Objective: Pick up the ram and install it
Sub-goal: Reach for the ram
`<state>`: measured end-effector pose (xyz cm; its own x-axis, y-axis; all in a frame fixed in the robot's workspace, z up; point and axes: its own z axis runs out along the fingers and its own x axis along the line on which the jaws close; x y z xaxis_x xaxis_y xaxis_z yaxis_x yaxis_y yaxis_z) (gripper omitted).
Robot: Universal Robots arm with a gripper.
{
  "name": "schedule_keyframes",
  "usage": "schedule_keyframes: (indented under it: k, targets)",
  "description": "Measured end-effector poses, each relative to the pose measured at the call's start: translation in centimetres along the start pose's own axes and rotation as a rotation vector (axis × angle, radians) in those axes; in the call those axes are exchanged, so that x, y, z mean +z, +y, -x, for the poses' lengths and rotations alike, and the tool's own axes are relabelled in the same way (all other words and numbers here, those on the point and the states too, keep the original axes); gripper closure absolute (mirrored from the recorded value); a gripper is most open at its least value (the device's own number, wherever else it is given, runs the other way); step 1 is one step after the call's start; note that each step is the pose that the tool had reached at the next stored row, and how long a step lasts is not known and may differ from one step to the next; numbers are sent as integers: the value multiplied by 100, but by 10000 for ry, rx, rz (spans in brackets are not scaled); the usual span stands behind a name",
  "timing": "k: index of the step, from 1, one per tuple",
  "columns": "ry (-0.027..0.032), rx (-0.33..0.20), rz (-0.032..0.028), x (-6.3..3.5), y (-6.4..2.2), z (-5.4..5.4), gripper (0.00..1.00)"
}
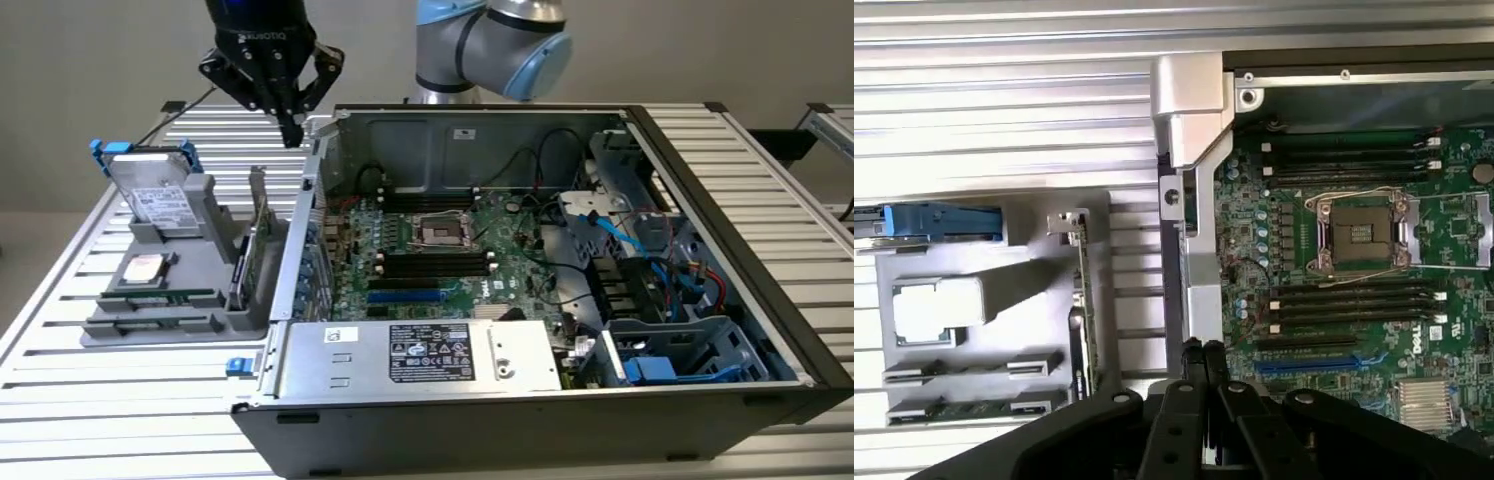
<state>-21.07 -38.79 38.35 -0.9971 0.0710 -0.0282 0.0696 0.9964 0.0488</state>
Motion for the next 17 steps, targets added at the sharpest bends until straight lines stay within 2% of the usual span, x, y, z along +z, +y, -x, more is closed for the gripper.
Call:
schedule_keyframes:
  k: [4, 7, 17]
  targets:
    - [162, 7, -11, 18, -14, -183, 90]
    - [256, 11, -17, 35, -24, -319, 90]
    - [294, 3, -7, 156, -63, -778, 90]
